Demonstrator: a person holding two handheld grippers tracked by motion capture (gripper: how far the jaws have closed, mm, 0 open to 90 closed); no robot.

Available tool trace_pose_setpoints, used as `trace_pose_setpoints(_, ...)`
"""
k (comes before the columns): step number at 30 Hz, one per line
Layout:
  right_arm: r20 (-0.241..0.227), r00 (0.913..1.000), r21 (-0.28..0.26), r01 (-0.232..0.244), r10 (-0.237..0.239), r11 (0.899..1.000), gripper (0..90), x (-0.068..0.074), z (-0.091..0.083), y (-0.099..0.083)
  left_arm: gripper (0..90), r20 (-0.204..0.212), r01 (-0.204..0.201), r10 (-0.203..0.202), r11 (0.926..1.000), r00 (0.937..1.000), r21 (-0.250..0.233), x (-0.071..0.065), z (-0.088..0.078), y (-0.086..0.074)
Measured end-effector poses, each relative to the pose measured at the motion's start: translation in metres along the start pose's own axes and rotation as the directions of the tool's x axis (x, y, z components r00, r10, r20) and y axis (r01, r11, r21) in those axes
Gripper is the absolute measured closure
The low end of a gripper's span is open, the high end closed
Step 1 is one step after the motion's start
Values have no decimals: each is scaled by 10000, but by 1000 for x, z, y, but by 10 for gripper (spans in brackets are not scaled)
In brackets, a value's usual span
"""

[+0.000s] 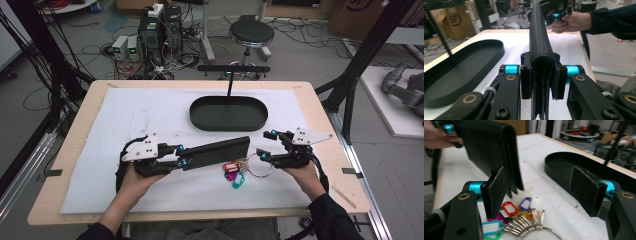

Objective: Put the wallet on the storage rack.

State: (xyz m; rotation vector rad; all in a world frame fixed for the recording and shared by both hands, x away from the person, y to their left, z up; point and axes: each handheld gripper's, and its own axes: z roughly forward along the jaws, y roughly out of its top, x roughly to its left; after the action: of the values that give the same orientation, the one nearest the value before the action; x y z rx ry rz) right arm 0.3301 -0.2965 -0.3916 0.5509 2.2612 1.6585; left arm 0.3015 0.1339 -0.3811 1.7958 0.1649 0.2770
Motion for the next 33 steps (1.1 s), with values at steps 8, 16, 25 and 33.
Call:
trace_pose_setpoints(8,-1007,9946,137,250,-235,9996,357,12,11,6,740,599,-212,216,9998,9980,-63,0,18,8)
trace_pose_setpoints(16,-1625,9858,141,459,-430,9988,511,15,14,6,740,879,-137,146,9998,9960,-115,3,24,8)
trace_pose_setpoints(25,-1992,9772,203,792,-736,9966,666,16,15,6,739,866,-9,20,9999,9962,-131,7,21,7)
trace_pose_setpoints(33,-2392,9684,170,765,-702,9969,757,17,16,7,718,615,200,-184,9994,9979,-265,9,20,6)
